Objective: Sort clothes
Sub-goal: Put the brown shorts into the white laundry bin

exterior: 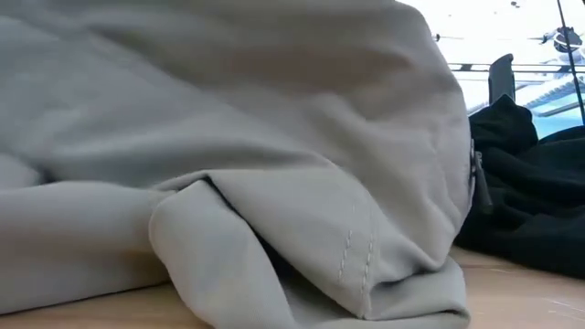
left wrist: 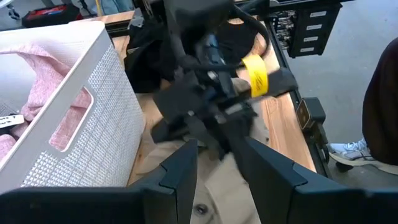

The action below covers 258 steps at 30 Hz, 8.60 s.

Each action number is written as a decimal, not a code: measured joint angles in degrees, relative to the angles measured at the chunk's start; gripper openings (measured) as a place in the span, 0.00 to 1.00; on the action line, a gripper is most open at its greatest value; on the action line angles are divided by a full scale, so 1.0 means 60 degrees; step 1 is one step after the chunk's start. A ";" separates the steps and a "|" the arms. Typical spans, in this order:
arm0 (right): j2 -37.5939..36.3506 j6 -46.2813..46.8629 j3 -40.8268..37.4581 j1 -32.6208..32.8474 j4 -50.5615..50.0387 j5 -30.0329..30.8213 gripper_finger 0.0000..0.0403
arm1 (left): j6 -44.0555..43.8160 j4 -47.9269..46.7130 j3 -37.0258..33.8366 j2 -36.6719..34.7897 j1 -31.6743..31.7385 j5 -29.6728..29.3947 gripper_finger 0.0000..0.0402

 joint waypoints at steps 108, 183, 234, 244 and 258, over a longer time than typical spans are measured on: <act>0.1218 0.4444 0.1306 0.0317 -0.8154 0.0742 0.48 | -0.0317 -0.0053 0.0011 0.0007 -0.0003 0.0191 0.34; -0.6885 -0.7332 0.1189 -0.5528 0.7478 -0.2122 0.00 | 0.0204 -0.0070 0.0007 0.0007 0.0015 0.0226 0.34; -0.2636 -0.5849 0.1189 -0.6401 -0.8844 -0.0793 0.00 | 0.0692 0.0020 0.0000 0.0306 0.1276 0.1712 0.34; -0.3143 -0.5863 0.1456 -0.6295 -0.6603 -0.1337 0.17 | 0.1030 0.0009 0.0000 0.0306 0.1323 0.1723 0.34; -0.3219 -0.3032 0.6641 -0.6236 -1.2028 -0.0514 0.44 | 0.2356 0.0004 0.0000 0.0299 0.1438 0.1978 0.34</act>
